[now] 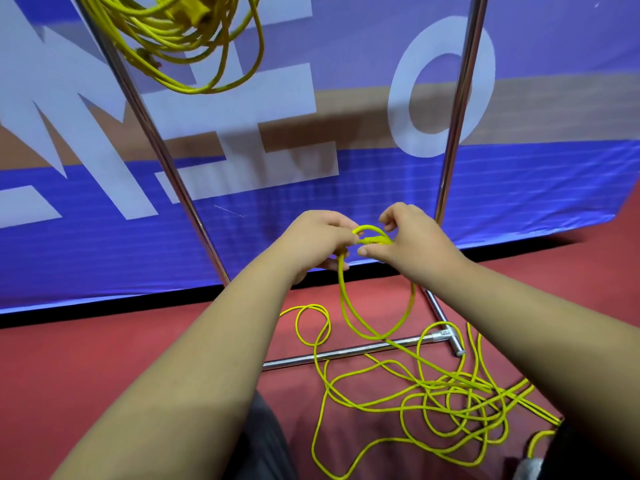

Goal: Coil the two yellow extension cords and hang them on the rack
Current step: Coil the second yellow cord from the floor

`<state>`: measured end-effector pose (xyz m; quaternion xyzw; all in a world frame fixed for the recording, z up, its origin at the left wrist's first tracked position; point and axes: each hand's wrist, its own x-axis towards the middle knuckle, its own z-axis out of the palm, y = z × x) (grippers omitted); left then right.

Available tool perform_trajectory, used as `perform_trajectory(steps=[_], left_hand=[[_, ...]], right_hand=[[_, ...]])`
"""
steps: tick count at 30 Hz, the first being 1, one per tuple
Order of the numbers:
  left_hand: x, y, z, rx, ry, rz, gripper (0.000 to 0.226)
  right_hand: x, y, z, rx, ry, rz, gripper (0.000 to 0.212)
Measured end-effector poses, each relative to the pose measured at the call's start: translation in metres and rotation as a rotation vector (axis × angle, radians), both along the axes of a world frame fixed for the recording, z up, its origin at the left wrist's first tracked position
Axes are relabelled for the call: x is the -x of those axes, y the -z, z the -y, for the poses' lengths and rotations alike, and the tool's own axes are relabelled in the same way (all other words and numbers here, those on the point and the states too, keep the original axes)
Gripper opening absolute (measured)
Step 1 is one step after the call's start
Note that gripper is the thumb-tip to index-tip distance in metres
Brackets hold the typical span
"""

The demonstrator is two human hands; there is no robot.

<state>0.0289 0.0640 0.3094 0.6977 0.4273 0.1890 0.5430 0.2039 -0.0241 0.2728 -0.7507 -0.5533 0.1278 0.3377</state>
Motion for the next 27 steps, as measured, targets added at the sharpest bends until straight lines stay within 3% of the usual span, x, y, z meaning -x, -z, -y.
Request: perform_trajectory(steps=[5, 9, 13, 17, 20, 23, 27], left_hand=[[-0.008, 0.000, 0.020, 0.157, 0.171, 0.027, 0.032], [-0.010, 0.019, 0.012, -0.178, 0.156, -0.255, 0.029], [-0.012, 0.031, -0.002, -0.203, 0.265, -0.412, 0.016], [-0.007, 0.023, -0.031, -0.257, -0.035, -0.480, 0.028], [0.005, 0.019, -0.047, -0.139, -0.221, -0.310, 0.032], [0.010, 0.019, -0.048, -0.013, -0.233, -0.067, 0.032], [-0.005, 0.016, -0.036, 0.123, -0.172, 0.178, 0.034]], right_hand=[[-0.004, 0.004, 0.002, 0.102, 0.008, 0.015, 0.025], [-0.006, 0.000, 0.003, 0.094, 0.038, -0.101, 0.036], [-0.006, -0.008, 0.004, 0.028, 0.032, -0.237, 0.034], [-0.021, -0.008, -0.001, 0.026, 0.032, -0.074, 0.009], [-0.047, 0.007, -0.007, 0.261, 0.097, 0.217, 0.018], [-0.058, 0.021, -0.008, 0.581, 0.098, 0.403, 0.020], [-0.057, 0.019, -0.008, 0.559, 0.000, 0.247, 0.027]])
